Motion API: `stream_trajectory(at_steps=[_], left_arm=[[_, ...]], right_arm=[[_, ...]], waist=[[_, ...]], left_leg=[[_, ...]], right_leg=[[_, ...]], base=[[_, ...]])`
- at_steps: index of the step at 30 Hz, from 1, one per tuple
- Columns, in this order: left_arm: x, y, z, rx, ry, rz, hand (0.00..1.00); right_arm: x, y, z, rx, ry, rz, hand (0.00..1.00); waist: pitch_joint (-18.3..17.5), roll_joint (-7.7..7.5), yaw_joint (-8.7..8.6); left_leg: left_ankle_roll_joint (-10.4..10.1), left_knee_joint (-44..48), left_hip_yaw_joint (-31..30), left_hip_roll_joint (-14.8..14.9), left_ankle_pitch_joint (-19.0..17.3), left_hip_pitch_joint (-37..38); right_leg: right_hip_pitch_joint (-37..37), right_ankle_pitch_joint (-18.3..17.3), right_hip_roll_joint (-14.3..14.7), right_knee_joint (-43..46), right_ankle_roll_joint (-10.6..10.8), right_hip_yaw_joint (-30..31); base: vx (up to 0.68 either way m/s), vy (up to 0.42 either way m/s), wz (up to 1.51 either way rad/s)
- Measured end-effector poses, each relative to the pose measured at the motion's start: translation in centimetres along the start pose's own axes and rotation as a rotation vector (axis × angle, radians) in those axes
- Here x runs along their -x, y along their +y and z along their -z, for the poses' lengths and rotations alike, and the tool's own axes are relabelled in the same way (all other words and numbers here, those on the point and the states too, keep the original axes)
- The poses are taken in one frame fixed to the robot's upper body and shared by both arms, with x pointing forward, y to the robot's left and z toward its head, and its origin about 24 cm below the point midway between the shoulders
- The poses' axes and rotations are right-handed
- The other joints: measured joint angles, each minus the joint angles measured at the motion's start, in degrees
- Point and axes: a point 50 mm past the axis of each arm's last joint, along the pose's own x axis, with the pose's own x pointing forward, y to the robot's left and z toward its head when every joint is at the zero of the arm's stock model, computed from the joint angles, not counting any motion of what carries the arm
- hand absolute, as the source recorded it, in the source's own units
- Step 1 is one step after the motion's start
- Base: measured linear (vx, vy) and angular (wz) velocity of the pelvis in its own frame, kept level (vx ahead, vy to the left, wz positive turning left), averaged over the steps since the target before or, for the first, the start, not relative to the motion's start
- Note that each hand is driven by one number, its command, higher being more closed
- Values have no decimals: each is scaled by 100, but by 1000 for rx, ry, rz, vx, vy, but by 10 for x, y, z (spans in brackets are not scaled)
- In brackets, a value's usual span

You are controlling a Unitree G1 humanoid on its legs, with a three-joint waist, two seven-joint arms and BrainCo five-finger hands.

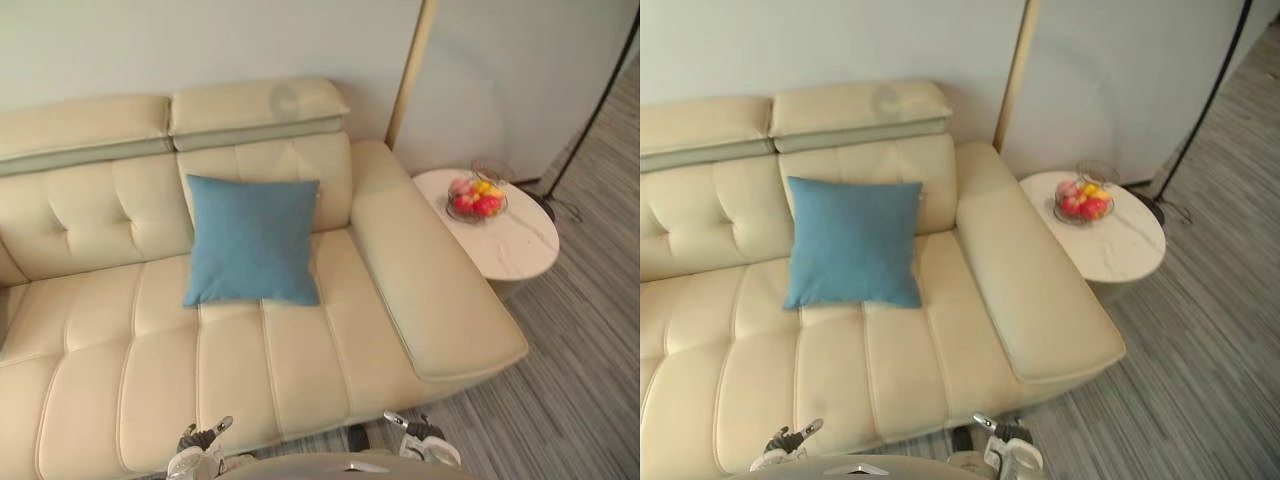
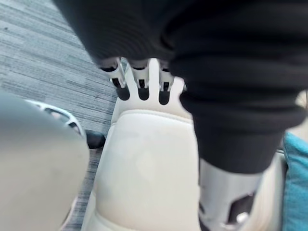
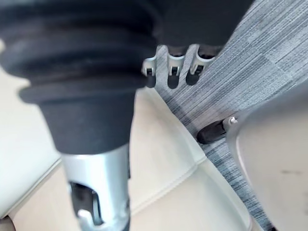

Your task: Pick up cushions and gather them together orderly.

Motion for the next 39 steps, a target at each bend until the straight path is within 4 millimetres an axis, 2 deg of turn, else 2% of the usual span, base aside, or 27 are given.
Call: stream_trajectory(at_steps=[1, 2, 3, 4, 5, 6, 7, 9, 10, 11, 12, 14, 15, 16, 19, 20, 21, 22, 23, 25, 27, 29, 30, 31, 32, 35, 39], left_arm=[[0, 3, -5, 35, -18, -19, 0], [-1, 4, -8, 63, -25, -32, 0], [-1, 6, -11, 100, -31, -49, 0], [-2, 13, -17, 122, -48, -76, 0], [-3, 25, -22, 146, -64, -113, 0], [-4, 28, -23, 160, -68, -124, 0], [-4, 33, -25, 185, -70, -140, 0], [-2, 27, -13, 245, -24, -137, 0], [-2, 26, -9, 248, -14, -138, 0], [-1, 25, -9, 255, -11, -141, 0], [-2, 27, -11, 263, -15, -149, 0], [-1, 21, -7, 278, 0, -138, 0], [0, 14, -4, 269, 9, -122, 0], [2, 8, 0, 253, 19, -105, 0], [5, 1, 7, 248, 34, -82, 0], [3, 6, 2, 226, 15, -86, 0], [3, 3, -3, 233, 2, -79, 0], [3, 3, -6, 237, -12, -79, 0], [3, 2, -5, 234, -9, -77, 0], [5, -7, 1, 232, 12, -54, 0], [5, -8, 2, 204, 15, -46, 0], [6, -13, 7, 178, 29, -24, 0], [5, -7, 6, 166, 25, -35, 0], [3, 2, 5, 124, 16, -50, 0], [3, 6, 6, 102, 19, -59, 0], [2, 6, 10, 56, 42, -51, 0], [3, 6, 15, 34, 63, -50, 0]], right_arm=[[1, 3, -1, -8, -5, -7, 0], [0, 2, -5, -11, -20, -2, 0], [0, 4, -10, -14, -40, -9, 0], [0, 6, -8, -15, -37, -14, 0], [3, 12, 0, -23, -12, -26, 0], [3, 14, 2, -24, -5, -30, 0], [4, 17, 3, -9, -1, -44, 0], [2, 17, -9, -12, -42, -41, 0], [0, 18, -15, -9, -58, -41, 0], [0, 28, -23, -16, -74, -61, 0], [0, 33, -27, -3, -84, -77, 0], [-1, 40, -44, -8, -132, -95, 0], [-1, 39, -49, -8, -154, -91, 0], [0, 36, -46, -4, -153, -86, 0], [1, 26, -30, 10, -111, -57, 0], [1, 26, -28, 5, -106, -57, 0], [1, 27, -28, 2, -103, -58, 0], [1, 24, -27, -11, -98, -46, 0], [1, 21, -25, -10, -91, -39, 0], [1, 12, -17, -12, -68, -16, 0], [1, 6, -10, -28, -41, 3, 0], [-1, -3, -8, -55, -17, 38, 0], [-1, -1, -2, -66, 8, 36, 0], [1, 0, 8, -96, 56, 40, 0], [2, -3, 16, -112, 85, 52, 0], [1, -13, 21, -134, 114, 88, 0], [0, -23, 22, -132, 131, 112, 0]], waist=[[19, 42, 24], [11, 204, 64], [109, 311, 82], [114, 208, 86], [71, -19, 149], [55, -85, 163], [54, -151, 165], [-183, 39, 330], [-126, 32, 347], [-13, -81, 378], [-30, -144, 417], [92, 78, 446], [195, 257, 414], [219, 361, 389], [242, 381, 377], [219, 227, 230], [307, 191, 195], [357, 114, 223], [364, 88, 210], [301, 204, 117], [288, 232, 84], [185, 340, 32], [144, 271, 22], [-19, 62, -13], [-82, -39, -10], [-94, 42, -66], [-123, 144, -59]], left_leg=[[58, 155, -43, 117, 1, -211], [86, 122, -12, 334, 71, -330], [71, 201, -77, 473, 81, -449], [71, 269, -251, 469, 91, -481], [45, 391, -453, 403, 123, -537], [45, 481, -523, 391, 123, -602], [34, 625, -691, 365, 134, -718], [100, 405, -864, 432, 326, -919], [16, 364, -858, 454, 411, -927], [8, 583, -879, 322, 422, -1131], [5, 732, -895, 330, 420, -1278], [-74, 920, -945, 549, 468, -1484], [-115, 892, -1036, 689, 543, -1478], [-172, 798, -1089, 763, 647, -1442], [-248, 82, -967, 759, 1460, -1126], [-272, -480, -1002, 583, 2119, -1065], [-220, -107, -971, 561, 1821, -1112], [12, 967, -913, 479, 840, -1074], [33, 1254, -908, 433, 567, -1019], [31, 1864, -882, 361, -285, -679], [18, 2055, -852, 363, -705, -395], [-3, 1333, -696, 295, -1051, -63], [34, 1070, -631, 168, -964, -70], [113, 597, -586, -60, -679, 30], [183, 335, -589, -223, -498, 91], [313, 58, -584, -454, -276, 157], [276, -306, -575, -527, -49, 419]], right_leg=[[-51, -223, 15, -146, -500, -312], [-134, -455, 42, 133, -466, -644], [-472, -669, 23, 1380, -414, -847], [-564, -927, -114, 2571, -229, -972], [-371, -1230, -363, 3369, 48, -1036], [-318, -1267, -442, 3507, 113, -1056], [-269, -1271, -468, 3475, 253, -1108], [214, -1207, -128, 2272, 545, -1062], [268, -1391, -206, 2293, 560, -1026], [318, -1803, -361, 2264, 541, -999], [356, -1893, -339, 2047, 549, -1040], [548, -1915, -94, 1509, 467, -1159], [612, -1844, 67, 1473, 394, -1269], [609, -1846, 155, 1542, 360, -1353], [483, -1910, 226, 1907, 216, -1476], [349, -1834, 59, 1868, 40, -1608], [321, -1765, 3, 1888, -27, -1647], [317, -1665, -104, 1890, -24, -1576], [323, -1630, -140, 1871, -10, -1558], [314, -1389, -197, 1700, 61, -1524], [307, -1202, -206, 1497, 108, -1475], [304, -855, -119, 1090, 297, -1414], [308, -721, -206, 936, 288, -1392], [330, -551, -303, 638, 191, -1406], [390, -445, -335, 416, 189, -1391], [528, -174, -464, 120, 201, -1312], [625, -151, -428, 102, 197, -1240]], base=[[-136, 4, -16], [-66, -8, -5], [-1, -18, 23], [54, -65, 65], [69, -99, 77], [11, -154, 83], [-45, -133, 55], [-32, -89, 33], [-86, -169, 20], [-131, -198, 14], [-217, -260, 1], [-199, -167, -9], [-201, -104, 17], [-245, -115, 30], [-285, -141, 28], [-197, -71, 33], [-197, -62, 20], [-131, -31, -2], [-190, 20, -9], [-227, 162, -2], [-186, 236, -7], [-190, 248, -12], [-139, 215, -9], [-54, 169, -3], [-36, 142, 1], [-67, 99, 10], [-73, 4, -4]])
